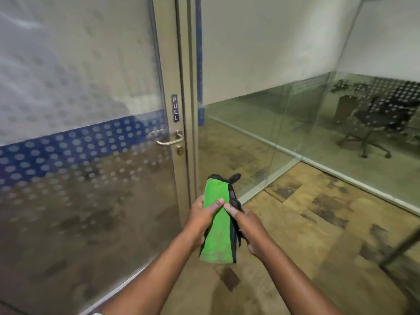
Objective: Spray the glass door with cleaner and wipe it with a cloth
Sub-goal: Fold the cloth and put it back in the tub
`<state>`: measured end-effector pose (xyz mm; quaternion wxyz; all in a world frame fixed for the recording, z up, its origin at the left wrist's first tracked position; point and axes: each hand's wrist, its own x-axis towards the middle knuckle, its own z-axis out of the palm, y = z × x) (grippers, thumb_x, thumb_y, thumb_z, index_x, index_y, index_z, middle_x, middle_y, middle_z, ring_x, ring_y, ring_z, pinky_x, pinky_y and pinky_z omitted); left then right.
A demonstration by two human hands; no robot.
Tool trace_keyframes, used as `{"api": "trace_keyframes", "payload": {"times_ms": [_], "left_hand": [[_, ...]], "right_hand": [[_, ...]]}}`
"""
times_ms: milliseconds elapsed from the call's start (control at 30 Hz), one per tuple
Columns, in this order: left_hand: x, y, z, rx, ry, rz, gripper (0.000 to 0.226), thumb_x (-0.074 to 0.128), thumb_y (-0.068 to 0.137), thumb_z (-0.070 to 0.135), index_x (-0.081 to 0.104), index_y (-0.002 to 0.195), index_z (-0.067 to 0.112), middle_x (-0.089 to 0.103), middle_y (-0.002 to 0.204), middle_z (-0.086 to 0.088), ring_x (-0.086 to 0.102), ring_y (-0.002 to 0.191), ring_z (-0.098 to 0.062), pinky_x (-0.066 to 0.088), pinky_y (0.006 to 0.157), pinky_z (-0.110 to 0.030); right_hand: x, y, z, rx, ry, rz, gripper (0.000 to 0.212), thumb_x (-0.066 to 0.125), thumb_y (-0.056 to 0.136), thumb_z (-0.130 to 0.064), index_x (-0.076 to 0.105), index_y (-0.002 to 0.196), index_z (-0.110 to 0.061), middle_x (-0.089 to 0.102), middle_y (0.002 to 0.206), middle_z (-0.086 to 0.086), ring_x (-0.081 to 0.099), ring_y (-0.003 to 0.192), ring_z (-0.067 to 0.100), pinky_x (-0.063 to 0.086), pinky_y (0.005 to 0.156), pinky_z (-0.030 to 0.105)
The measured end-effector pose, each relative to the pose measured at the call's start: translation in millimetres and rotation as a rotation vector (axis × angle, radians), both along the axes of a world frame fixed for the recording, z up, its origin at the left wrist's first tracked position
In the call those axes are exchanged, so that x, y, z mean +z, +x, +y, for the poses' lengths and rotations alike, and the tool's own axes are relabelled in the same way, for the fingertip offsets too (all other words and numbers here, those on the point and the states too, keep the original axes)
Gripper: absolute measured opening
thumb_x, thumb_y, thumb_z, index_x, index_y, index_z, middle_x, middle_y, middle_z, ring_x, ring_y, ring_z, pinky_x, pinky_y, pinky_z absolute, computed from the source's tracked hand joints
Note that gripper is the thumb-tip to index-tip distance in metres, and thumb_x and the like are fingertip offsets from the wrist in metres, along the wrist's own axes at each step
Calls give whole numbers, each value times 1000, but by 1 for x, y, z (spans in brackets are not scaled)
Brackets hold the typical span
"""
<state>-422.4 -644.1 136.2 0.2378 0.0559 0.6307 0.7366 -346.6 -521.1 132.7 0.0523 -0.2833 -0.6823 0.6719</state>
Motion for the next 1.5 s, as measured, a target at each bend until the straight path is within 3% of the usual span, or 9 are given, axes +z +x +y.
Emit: {"api": "trace_keyframes", "payload": {"times_ms": [67, 200, 267, 400, 533, 967, 1100, 1333, 1500], "left_hand": [[0, 26, 34, -47, 12, -28, 24, 78, 89, 21, 68, 110, 15, 80, 95, -11, 77, 85, -27, 64, 76, -41], [-1, 71, 101, -143, 18, -99, 22, 75, 91, 22, 70, 109, 11, 79, 98, -18, 76, 83, -31, 63, 78, -44], [-1, 91, 134, -192, -2, -94, 21, 74, 91, 24, 72, 108, 10, 78, 98, -19, 75, 86, -33, 62, 84, -50], [-3, 120, 197, -326, -32, -25, 26, 73, 93, 30, 70, 114, 16, 80, 98, -8, 78, 87, -26, 62, 69, -34], [-8, 144, 262, -457, -47, -12, 28, 73, 92, 39, 70, 114, 21, 81, 99, -3, 78, 89, -22, 61, 71, -33], [-12, 203, 475, -753, -55, -6, 13, 74, 91, 36, 71, 101, 29, 80, 85, 5, 77, 74, -13, 58, 54, -25], [-12, 221, 516, -846, -74, -2, 11, 74, 91, 36, 70, 99, 28, 79, 89, 4, 77, 76, -14, 59, 58, -27], [-15, 264, 580, -998, -73, 78, 32, 70, 93, 41, 71, 117, 20, 79, 104, -3, 77, 93, -20, 63, 80, -39], [-22, 304, 624, -1028, -66, 43, 45, 50, 101, 55, 72, 111, 18, 78, 92, -4, 73, 74, -21, 53, 53, -27]], "right_hand": [[-1, 32, 33, 38, -125, 14, 40, 71, 89, -50, 73, 120, -24, 81, 105, -3, 79, 97, 19, 62, 89, 38], [-5, 89, 94, -102, -19, 38, 25, 68, 95, -41, 74, 115, -26, 82, 102, -1, 79, 94, 22, 61, 95, 50], [-7, 113, 121, -188, 2, 49, 22, 68, 96, -39, 74, 111, -24, 81, 101, 1, 78, 95, 25, 60, 95, 53], [-13, 157, 171, -359, 31, 89, 12, 70, 96, -34, 73, 106, -29, 81, 101, 0, 76, 98, 25, 59, 96, 54], [-18, 193, 222, -484, 15, 104, 15, 69, 98, -33, 72, 111, -29, 80, 106, 2, 76, 101, 27, 59, 97, 54], [-12, 270, 380, -789, 149, 93, 26, 75, 90, -43, 69, 115, -36, 80, 100, -15, 76, 92, 3, 58, 71, 17], [-12, 290, 407, -885, 136, 89, 30, 76, 93, -26, 68, 122, -22, 79, 110, 3, 76, 102, 21, 62, 94, 45], [-4, 346, 460, -998, 162, 57, 30, 79, 85, -29, 70, 113, -22, 79, 106, 6, 77, 95, 23, 62, 91, 50], [7, 397, 506, -1051, 278, 12, 31, 77, 71, -42, 72, 101, -32, 79, 95, -4, 76, 90, 19, 63, 86, 47]]}}
